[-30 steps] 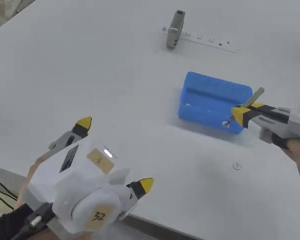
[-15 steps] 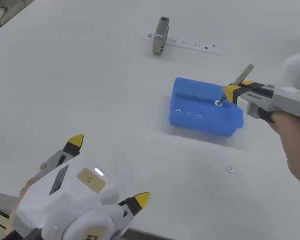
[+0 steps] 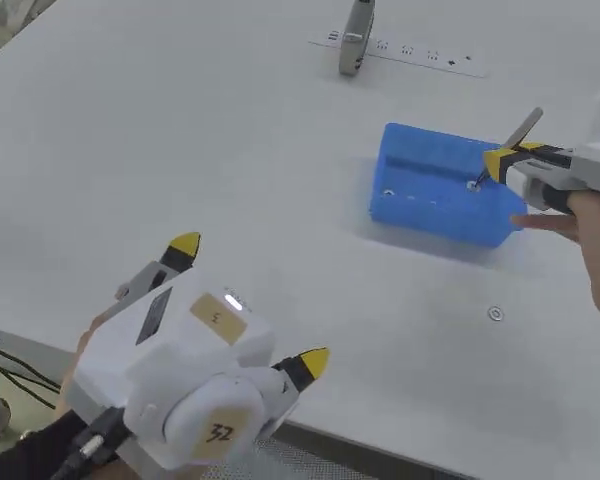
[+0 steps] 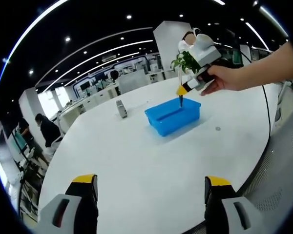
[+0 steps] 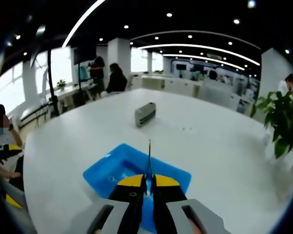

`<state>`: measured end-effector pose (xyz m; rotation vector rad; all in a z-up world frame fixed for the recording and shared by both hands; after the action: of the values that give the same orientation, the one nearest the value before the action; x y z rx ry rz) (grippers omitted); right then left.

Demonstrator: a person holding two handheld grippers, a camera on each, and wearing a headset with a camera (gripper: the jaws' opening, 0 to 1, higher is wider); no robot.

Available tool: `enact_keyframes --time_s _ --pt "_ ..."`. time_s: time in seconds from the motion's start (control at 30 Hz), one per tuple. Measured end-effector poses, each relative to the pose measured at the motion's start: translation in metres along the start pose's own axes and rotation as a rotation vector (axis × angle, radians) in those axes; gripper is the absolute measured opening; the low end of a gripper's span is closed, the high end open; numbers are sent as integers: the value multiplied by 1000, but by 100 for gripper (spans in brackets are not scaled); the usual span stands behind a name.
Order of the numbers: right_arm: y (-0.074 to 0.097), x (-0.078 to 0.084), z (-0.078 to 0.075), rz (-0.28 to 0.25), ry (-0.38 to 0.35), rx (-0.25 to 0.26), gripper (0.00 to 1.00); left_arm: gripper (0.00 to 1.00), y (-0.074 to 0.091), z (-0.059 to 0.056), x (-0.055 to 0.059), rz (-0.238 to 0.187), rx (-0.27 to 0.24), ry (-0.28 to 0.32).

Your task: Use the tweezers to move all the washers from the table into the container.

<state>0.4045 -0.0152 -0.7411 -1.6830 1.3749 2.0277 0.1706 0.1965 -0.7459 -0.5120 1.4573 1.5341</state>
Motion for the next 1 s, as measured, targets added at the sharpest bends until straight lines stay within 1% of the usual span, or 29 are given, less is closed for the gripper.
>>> enact_keyframes --time_s 0.03,0.1,0.17,0.23,0.33,0.43,0.6,0.8,1.0 --pt "-1 2 0 2 -3 0 3 92 0 0 0 -1 0 2" --pt "-5 6 1 11 -23 -18 3 92 1 0 0 -1 0 4" --pt "-10 12 1 21 -19 -19 3 91 1 0 0 0 -1 5" --pt "-10 12 4 34 -20 -28 3 92 0 1 0 2 -2 3" --pt "-16 17 9 44 -20 -45 3 91 -1 1 1 5 -7 2" --pt "-15 19 9 50 4 -37 3 91 -2 1 3 11 -8 4" --pt "-18 22 9 59 -2 -44 3 91 -2 1 3 19 -11 -3" --pt "-18 26 12 79 1 -56 3 91 -1 1 3 23 -14 -6" --pt "-19 27 12 76 -5 -59 3 91 -1 0 4 26 -14 -7"
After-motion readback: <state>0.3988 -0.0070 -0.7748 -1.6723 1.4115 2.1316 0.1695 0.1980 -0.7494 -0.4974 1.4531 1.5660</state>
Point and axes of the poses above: the centre of the closed fingertips' face, and the gripper's own axes: y roughly backward along the fingers, z roughly to its left, x roughly out of its underside, the point moved 7 cm from there along y, roughly backward along the fingers, and after that the axes turned 3 degrees about y, right-handed, at the moved point
